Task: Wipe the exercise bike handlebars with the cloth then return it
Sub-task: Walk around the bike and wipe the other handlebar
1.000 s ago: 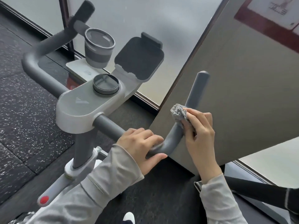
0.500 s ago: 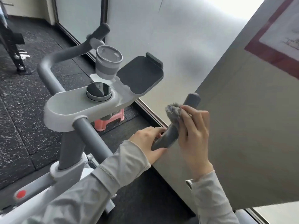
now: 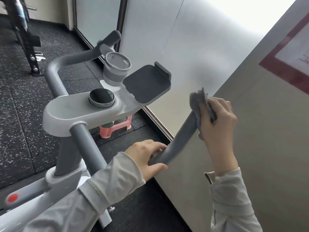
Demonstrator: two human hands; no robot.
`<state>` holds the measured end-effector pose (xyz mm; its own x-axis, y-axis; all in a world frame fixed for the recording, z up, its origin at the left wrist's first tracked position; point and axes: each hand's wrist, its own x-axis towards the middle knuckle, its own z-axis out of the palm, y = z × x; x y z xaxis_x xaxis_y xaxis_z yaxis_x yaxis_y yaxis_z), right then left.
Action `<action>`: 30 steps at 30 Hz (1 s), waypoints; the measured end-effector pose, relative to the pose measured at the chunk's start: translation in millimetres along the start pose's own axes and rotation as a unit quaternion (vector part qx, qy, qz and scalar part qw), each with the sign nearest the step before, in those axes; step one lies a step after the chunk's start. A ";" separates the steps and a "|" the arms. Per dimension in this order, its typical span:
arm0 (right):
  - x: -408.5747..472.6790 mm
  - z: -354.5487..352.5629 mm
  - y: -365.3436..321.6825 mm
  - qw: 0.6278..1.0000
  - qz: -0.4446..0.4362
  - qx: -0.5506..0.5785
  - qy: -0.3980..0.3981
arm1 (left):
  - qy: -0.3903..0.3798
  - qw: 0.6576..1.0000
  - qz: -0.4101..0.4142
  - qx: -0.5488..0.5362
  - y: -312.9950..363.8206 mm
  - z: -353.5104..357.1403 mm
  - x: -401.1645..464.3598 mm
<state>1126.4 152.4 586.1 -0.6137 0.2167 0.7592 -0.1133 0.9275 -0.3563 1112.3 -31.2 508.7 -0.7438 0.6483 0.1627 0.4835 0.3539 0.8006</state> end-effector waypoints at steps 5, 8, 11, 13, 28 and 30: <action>-21.5 -5.3 -9.1 0.999 0.009 0.023 0.039 | -0.008 1.000 -0.004 0.015 2.4 -2.2 -0.6; -11.9 -17.3 -9.3 0.998 0.015 0.035 0.055 | -0.012 1.000 0.000 0.022 3.6 -3.4 -0.5; 19.3 -23.1 -5.0 0.999 0.022 0.037 0.023 | -0.013 1.000 0.003 0.023 5.2 -3.2 0.0; 37.6 -17.4 -0.7 0.997 0.040 0.031 -0.049 | -0.012 1.000 0.003 0.023 6.2 -3.4 0.0; -20.5 -6.4 17.5 0.960 0.210 0.182 -0.006 | 0.011 1.000 0.015 0.013 4.1 -3.4 -2.4; -24.5 -4.8 15.3 0.956 0.220 0.189 0.049 | 0.014 1.000 0.017 0.012 4.6 -3.2 -2.5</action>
<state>1143.5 162.7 564.7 -0.5926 0.6059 0.5308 -0.1463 0.5670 -0.8106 1114.9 -33.5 513.8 -0.7387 0.6418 0.2057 0.5195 0.3478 0.7805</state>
